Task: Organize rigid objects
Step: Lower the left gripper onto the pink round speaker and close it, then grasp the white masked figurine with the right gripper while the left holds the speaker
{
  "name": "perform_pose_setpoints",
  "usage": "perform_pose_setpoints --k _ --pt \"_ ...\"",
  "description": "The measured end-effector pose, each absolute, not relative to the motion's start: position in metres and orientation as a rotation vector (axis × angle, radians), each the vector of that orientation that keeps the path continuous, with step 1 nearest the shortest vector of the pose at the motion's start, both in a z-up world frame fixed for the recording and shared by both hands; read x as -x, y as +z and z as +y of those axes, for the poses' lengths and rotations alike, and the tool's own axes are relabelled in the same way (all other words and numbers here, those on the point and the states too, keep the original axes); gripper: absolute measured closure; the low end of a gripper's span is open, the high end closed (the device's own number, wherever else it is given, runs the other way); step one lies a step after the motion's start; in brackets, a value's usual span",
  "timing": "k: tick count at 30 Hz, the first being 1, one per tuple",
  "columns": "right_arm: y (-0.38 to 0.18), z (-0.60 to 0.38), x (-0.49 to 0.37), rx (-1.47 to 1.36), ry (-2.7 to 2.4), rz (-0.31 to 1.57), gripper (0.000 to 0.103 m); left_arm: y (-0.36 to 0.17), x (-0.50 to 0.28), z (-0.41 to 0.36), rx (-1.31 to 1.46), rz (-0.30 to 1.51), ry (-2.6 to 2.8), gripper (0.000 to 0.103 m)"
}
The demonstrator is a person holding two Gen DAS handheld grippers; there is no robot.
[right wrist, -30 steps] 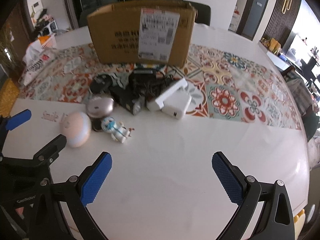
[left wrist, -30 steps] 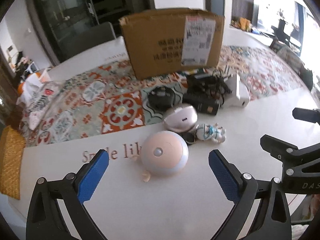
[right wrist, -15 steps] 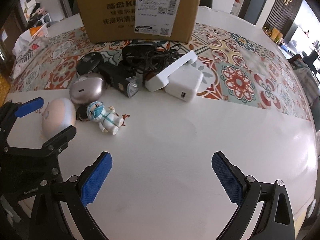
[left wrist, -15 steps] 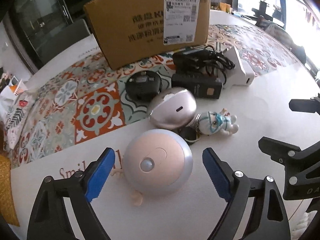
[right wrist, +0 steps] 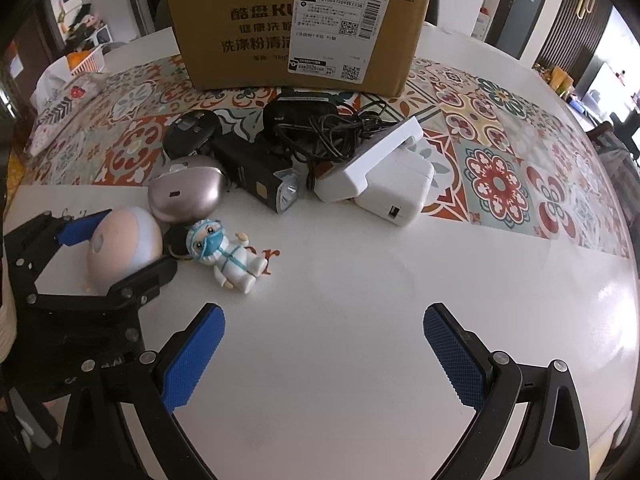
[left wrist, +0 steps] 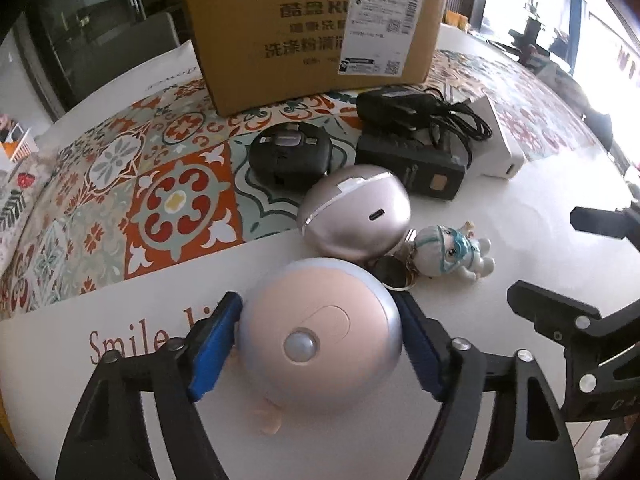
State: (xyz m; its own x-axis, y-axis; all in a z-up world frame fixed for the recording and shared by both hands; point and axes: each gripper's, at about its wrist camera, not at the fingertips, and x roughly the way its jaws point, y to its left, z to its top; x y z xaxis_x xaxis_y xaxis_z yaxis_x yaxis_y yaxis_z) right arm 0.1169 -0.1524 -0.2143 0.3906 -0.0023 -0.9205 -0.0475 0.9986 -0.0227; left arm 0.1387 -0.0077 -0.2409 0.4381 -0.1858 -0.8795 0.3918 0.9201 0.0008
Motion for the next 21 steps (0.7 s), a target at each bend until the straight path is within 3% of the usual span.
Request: perform_pose_setpoints --k 10,15,21 --pt "-0.210 -0.142 -0.123 0.046 0.128 1.143 0.003 -0.227 -0.127 0.008 -0.172 1.077 -0.265 0.028" --pt "-0.213 -0.127 -0.128 0.086 0.223 1.110 0.012 -0.216 -0.120 0.019 -0.175 1.070 -0.185 0.028" --pt "-0.224 -0.113 -0.138 0.117 0.296 1.086 0.033 -0.214 -0.115 0.033 -0.144 1.078 -0.105 0.028"
